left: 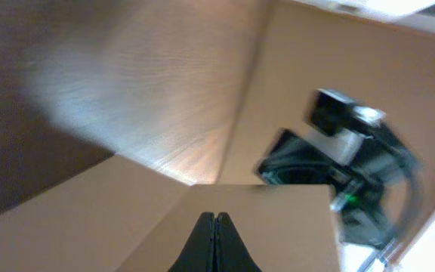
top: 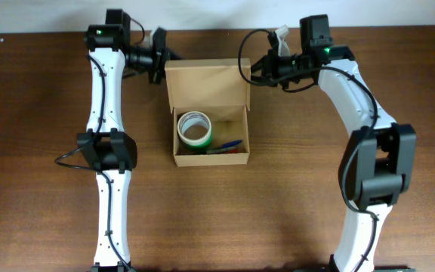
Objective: Pack container
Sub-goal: 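Push the lid flaps inward with both grippers to start closing, then press the lid down onto the box with both grippers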
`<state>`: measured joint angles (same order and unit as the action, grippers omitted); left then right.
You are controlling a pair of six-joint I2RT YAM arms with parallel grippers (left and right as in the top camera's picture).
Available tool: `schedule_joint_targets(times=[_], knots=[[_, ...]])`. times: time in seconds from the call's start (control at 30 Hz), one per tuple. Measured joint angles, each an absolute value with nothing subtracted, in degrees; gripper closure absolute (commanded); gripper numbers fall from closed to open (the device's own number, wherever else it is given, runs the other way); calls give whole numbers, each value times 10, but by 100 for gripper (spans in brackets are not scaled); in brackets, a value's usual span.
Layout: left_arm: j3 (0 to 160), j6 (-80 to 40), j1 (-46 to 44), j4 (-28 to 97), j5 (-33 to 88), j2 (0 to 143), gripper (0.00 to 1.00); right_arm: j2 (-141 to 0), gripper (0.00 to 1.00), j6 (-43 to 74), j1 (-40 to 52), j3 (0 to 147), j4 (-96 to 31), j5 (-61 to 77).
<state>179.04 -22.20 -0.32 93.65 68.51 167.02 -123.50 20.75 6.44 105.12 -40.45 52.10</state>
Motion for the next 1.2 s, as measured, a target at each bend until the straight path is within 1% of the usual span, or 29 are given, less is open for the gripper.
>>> schedule_joint_targets(times=[0.03,0.17,0.5,0.97,1.2], knots=[[1790,-209,-3,957,667,1668,98,-1226,96,194,65,1051,-417,510],[1790,-179,-4,965,623,1650,98,-1188,96,151,76,1051,-458,469],[1791,-162,-36,966,507,1515,98,-1122,96,85,135,1052,-566,356],[1786,-155,-107,966,268,1431,99,-1055,96,55,232,1052,-666,152],[1705,-134,-130,966,152,1341,98,-971,96,53,292,1052,-693,32]])
